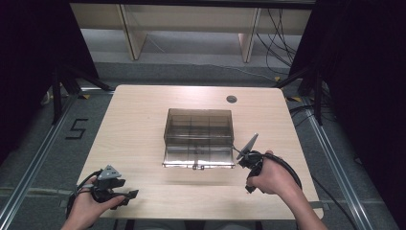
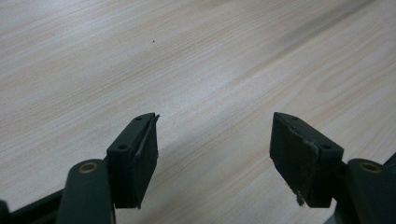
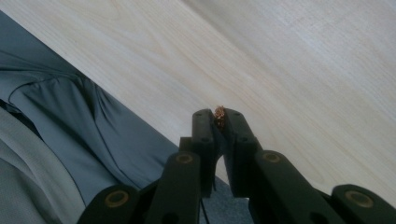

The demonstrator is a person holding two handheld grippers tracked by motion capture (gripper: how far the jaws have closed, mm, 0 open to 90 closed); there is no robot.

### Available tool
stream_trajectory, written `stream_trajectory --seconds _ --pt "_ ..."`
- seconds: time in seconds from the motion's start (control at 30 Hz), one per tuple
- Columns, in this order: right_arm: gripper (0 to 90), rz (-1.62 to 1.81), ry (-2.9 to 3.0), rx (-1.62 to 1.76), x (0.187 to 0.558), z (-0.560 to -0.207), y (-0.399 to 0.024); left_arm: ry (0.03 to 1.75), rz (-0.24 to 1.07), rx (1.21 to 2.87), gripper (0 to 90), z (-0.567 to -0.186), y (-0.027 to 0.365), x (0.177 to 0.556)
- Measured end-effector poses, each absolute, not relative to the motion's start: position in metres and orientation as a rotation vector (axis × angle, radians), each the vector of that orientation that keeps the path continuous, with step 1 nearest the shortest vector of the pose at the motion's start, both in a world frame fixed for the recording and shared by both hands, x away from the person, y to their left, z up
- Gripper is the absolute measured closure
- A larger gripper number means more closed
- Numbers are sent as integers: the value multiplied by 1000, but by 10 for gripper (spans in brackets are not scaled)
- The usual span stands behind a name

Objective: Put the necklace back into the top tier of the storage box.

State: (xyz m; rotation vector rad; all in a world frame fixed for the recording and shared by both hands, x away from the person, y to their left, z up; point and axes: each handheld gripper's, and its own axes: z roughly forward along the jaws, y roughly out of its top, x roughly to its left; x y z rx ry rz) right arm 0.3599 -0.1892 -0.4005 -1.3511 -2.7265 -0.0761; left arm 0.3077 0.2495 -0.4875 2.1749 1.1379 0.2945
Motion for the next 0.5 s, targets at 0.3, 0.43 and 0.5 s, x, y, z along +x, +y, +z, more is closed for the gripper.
stream_trajectory --seconds 0.3,0.43,0.5 --pt "843 -81 -2732 -1342 364 -390 -188 1146 291 2175 321 -488 249 308" --pt "843 -80 -2730 -1356 366 -385 -186 1157 277 2168 320 -488 249 307" --pt "843 -87 -2744 -1341 367 -383 -186 1157 277 2169 320 -488 249 307"
